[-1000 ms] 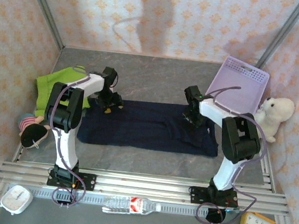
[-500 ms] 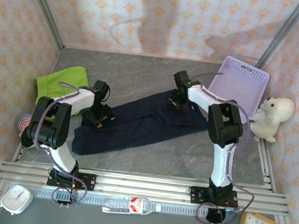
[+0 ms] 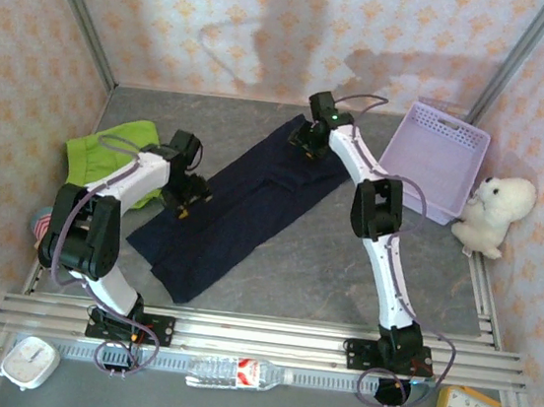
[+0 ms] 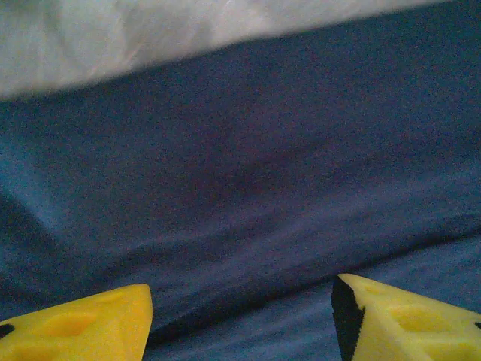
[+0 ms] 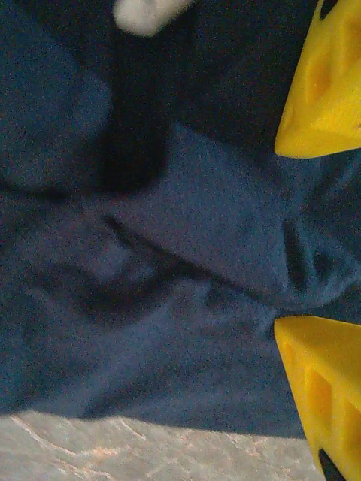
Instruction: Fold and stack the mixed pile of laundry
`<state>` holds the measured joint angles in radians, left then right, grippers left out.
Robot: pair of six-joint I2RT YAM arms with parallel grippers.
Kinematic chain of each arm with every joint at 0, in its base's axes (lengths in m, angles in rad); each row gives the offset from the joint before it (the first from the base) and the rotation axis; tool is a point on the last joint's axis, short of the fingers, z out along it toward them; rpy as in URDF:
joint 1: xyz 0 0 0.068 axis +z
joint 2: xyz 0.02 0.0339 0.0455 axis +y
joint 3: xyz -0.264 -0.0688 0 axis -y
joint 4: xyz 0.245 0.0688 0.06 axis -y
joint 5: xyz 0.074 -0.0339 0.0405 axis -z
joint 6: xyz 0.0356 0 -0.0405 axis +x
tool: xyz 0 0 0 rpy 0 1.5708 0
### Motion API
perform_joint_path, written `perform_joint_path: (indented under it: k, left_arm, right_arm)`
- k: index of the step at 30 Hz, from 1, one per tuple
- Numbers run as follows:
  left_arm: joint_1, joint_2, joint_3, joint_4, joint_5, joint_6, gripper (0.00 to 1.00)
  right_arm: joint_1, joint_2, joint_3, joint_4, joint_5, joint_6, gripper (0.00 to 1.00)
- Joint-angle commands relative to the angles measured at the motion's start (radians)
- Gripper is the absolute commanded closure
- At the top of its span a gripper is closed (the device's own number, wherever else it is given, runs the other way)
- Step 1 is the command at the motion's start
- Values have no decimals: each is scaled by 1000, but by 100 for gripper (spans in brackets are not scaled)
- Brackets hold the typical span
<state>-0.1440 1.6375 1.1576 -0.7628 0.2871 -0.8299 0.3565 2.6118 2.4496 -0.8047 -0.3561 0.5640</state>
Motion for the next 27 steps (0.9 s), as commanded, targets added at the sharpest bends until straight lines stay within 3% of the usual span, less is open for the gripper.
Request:
perform_joint_path:
  k: [1,4,8,10,14,20,27]
  left_arm:
    - [-3,48,98,-78,-38,96,36]
    - [-2,115,144,-71,-9,153,51]
    - [-3,212,192,-49,41,208,88]
    - [-3,251,212,-36,53,230,100]
    - [-3,340,248,-34,50,255,100]
    - [-4,389,233,-20,77,233,100]
    - [-31,389,118,56,147,124,100]
  right_arm:
    - [-5,-175,-107,-47,31,10,42]
    - [8,-298,-282,-26,94,21,44]
    - [23,-453,-560,74,132,105,46]
    - [31,-499,-663,125,134,156,47]
    - [47,-515,-772,205,132,223,47]
    - [47,-430,-764,255,142,290,50]
    - [-25,-210,-491,111,143,217,55]
